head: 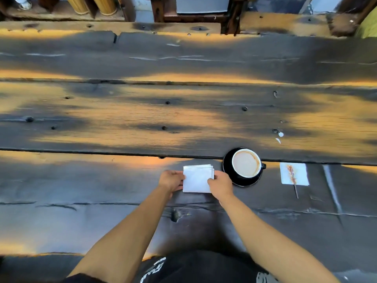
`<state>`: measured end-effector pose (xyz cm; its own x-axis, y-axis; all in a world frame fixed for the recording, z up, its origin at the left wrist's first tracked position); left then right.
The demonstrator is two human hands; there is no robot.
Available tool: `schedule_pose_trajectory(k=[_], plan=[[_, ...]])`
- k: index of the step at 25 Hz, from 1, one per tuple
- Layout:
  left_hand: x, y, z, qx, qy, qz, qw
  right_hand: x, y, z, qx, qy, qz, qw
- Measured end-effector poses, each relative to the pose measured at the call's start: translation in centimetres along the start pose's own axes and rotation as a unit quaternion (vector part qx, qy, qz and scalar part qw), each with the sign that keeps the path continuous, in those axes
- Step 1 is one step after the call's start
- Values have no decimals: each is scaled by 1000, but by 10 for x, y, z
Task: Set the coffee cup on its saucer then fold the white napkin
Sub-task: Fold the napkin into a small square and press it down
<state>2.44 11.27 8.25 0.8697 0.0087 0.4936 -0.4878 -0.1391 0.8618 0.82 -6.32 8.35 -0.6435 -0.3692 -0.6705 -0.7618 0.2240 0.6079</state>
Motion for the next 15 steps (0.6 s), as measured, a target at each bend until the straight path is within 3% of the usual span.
schedule_pose_trajectory(k=[4,9,15], plan=[[28,-25,16,45,-43,10,998,-16,-31,-4,23,77,-50,995],[33,-83,16,72,-120,26,990,-21,-60,2,25,87,-20,996],[55,-48,19,111,-197,63,972,-28,-53,7,28,85,-24,996]])
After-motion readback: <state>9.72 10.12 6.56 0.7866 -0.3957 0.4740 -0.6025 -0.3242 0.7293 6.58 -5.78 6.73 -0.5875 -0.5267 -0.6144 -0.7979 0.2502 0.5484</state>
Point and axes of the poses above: each hand's wrist, its own y-axis away from the middle knuckle, its own z-axis out of the palm, x = y × z, the point moved 1 cm from there along -y, towards the middle knuckle, and after that the axes turned 3 degrees about -z, right-handed, at the moved point
